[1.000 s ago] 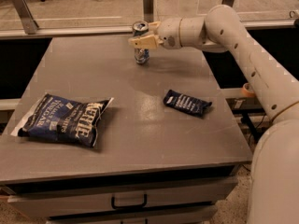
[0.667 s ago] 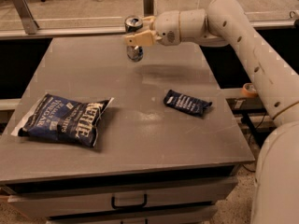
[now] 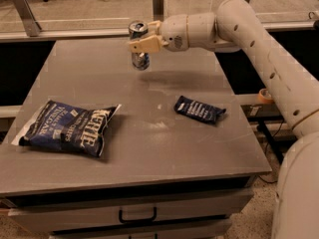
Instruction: Move redbull can near blue chip bag
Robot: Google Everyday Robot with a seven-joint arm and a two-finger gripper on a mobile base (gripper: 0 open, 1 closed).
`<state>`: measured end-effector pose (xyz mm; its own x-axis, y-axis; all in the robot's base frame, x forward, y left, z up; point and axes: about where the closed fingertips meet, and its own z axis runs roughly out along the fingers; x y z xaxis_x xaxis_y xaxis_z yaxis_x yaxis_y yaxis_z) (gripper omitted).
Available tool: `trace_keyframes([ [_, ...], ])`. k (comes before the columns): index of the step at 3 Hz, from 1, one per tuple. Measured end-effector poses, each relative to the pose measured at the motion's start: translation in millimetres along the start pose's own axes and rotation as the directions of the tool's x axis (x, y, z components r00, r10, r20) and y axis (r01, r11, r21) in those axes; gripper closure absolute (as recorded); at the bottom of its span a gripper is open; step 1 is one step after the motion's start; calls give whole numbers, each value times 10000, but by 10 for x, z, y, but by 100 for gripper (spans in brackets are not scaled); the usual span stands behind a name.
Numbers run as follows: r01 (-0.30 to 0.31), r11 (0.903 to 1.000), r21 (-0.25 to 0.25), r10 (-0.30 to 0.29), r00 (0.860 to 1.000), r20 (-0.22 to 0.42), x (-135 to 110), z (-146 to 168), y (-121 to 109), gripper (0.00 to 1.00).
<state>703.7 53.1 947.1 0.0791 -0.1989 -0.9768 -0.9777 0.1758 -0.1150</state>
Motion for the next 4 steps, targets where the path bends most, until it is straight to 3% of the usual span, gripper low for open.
trace_keyframes([
  [1, -361, 9981, -499, 375, 9989, 265, -15, 212, 344, 100],
  [3, -1117, 9764, -1848, 1193, 9924, 306, 72, 621, 1096, 100],
  [4, -1324, 9578, -2550, 1497, 9875, 496, 48, 694, 1325, 82],
])
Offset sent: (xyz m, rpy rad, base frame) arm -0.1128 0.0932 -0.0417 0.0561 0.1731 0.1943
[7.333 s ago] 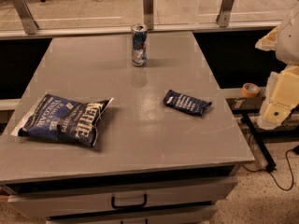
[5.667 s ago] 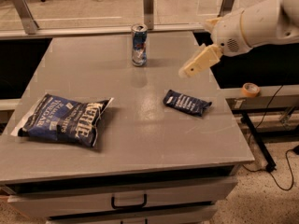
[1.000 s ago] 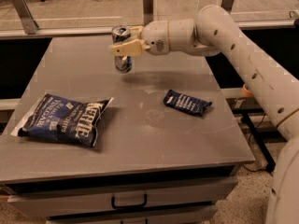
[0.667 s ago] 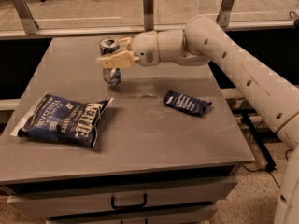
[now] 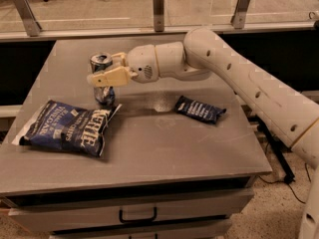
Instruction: Move redbull can near blue chip bag
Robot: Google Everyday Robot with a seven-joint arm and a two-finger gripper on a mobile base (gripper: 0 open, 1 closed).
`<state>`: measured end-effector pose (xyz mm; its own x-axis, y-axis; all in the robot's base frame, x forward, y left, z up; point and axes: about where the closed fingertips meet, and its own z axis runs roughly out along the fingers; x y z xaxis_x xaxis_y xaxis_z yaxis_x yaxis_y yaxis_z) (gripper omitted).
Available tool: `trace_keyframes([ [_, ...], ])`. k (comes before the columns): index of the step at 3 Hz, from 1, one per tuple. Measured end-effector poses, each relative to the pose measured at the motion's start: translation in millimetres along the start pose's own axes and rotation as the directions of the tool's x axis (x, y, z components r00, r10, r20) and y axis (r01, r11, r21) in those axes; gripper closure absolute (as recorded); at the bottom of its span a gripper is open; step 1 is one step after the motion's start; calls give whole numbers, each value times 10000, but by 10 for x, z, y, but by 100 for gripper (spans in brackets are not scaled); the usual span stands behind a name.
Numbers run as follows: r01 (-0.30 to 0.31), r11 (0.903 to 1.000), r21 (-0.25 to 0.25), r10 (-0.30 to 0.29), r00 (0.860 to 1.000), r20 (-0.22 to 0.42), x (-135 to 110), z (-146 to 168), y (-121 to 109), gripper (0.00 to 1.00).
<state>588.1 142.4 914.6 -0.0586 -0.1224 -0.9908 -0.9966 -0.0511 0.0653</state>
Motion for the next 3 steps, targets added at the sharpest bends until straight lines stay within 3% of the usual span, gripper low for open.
trace_keyframes([
  [1, 403, 9983, -418, -409, 9991, -122, 82, 66, 125, 58],
  [3, 1455, 9893, -136, -1461, 9876, -581, 203, 80, 126, 12],
])
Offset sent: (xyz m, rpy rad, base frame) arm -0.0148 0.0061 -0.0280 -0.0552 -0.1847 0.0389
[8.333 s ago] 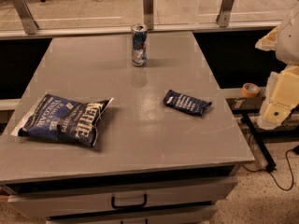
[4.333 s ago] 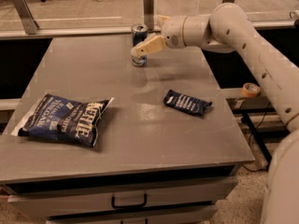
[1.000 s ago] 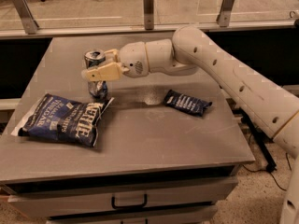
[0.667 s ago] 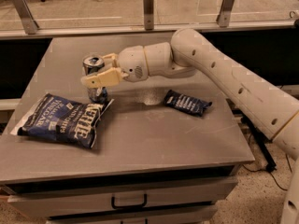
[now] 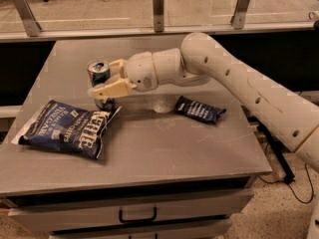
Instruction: Move redbull can near blue chip bag
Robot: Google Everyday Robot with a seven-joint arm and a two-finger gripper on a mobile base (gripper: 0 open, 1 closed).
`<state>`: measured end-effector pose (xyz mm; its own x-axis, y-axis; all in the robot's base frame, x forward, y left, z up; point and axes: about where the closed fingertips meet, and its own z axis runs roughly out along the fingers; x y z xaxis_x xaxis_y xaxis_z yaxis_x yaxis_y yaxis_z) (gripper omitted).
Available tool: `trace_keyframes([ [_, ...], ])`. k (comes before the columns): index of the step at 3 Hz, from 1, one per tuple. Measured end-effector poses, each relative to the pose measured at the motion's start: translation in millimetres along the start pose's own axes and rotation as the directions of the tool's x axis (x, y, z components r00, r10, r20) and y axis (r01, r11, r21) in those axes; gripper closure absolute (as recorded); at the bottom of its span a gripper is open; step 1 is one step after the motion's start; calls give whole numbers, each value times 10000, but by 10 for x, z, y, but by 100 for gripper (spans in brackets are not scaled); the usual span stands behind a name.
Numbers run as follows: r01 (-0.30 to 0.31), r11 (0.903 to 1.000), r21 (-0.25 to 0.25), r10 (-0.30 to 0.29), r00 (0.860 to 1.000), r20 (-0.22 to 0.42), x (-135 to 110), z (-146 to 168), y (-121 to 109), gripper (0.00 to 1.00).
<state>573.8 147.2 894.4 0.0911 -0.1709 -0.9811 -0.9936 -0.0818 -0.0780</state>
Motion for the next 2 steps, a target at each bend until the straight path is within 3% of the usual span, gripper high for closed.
trace_keyframes([
  [1, 225, 9979, 615, -200, 9990, -398, -36, -205, -1, 0],
  [2, 596, 9884, 1401, -459, 9940, -989, -159, -512, 1, 0],
])
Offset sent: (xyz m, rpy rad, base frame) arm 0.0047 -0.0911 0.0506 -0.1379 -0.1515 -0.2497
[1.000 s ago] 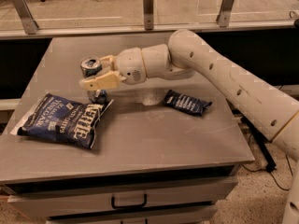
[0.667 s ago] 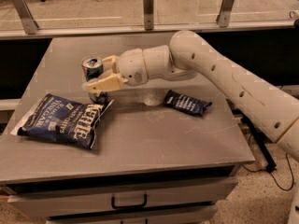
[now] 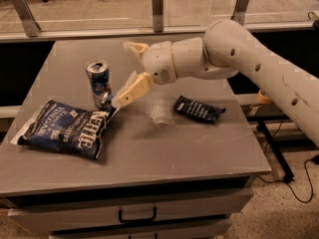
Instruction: Move redbull can near blue chip bag
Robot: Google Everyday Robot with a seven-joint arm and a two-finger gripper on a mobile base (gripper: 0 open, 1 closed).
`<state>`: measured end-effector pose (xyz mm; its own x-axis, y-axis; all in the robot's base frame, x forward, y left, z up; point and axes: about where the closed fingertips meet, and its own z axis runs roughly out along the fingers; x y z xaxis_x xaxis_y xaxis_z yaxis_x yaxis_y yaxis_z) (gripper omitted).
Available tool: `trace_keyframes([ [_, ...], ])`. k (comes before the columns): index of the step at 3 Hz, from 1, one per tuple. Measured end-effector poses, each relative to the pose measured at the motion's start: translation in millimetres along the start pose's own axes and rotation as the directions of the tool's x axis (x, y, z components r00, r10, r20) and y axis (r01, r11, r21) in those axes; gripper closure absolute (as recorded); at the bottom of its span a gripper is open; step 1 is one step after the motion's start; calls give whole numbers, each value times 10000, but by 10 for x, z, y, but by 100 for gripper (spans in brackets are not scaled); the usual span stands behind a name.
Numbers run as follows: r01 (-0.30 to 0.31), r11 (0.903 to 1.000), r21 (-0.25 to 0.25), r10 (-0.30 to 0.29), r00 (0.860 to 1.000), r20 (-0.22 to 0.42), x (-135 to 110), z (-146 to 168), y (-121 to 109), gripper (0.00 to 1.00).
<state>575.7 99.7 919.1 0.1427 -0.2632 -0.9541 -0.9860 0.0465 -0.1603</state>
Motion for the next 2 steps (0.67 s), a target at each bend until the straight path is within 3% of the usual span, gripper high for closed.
trace_keyframes([
  [1, 250, 9899, 1393, -151, 9973, -722, -70, -448, -42, 0],
  [2, 334, 9857, 1654, -204, 9966, -796, -108, -531, -57, 0],
])
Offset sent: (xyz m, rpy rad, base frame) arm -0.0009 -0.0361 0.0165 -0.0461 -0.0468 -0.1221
